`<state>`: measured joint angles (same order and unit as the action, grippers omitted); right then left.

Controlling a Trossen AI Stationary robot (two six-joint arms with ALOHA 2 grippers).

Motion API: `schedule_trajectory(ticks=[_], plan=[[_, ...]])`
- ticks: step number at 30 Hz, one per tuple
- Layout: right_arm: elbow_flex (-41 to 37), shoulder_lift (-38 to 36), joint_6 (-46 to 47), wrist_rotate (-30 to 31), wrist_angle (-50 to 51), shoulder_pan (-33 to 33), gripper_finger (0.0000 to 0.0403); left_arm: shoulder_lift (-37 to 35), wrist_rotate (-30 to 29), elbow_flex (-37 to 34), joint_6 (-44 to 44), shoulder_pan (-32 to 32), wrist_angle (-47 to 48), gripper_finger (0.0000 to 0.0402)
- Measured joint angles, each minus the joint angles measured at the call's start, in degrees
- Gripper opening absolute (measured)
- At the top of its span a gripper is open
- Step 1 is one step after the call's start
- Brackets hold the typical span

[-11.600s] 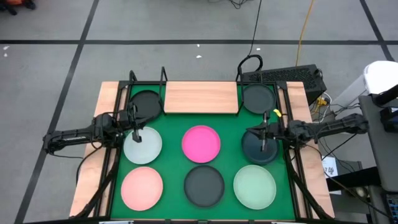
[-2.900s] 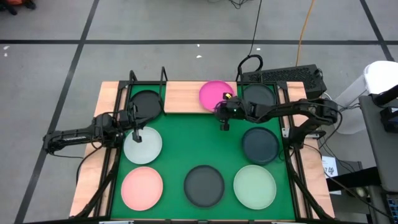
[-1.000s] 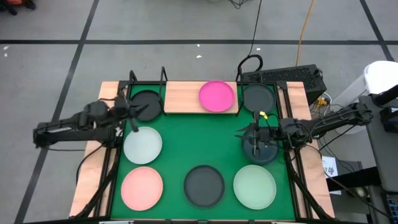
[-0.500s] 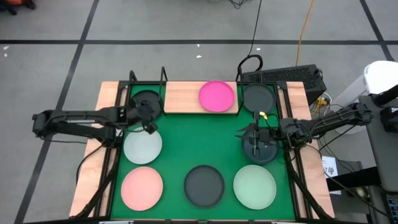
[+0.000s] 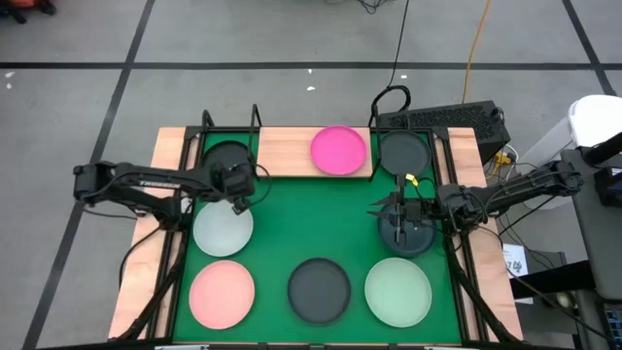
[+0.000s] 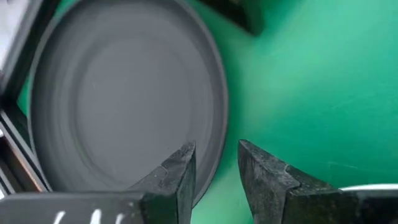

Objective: Place and stack plates onto a shelf
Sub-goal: Stack the black plate on top of the pink plate on the shelf

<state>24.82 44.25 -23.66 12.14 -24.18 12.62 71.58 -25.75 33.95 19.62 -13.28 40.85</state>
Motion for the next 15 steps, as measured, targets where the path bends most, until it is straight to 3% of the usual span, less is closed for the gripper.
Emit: schedule_trajectory(ticks=[15], plan=[[0.0, 0.0, 0.0, 0.0, 0.2, 0.0, 0.007, 6.9, 4.8, 0.0, -1.1, -7.4, -0.9, 0.0124]])
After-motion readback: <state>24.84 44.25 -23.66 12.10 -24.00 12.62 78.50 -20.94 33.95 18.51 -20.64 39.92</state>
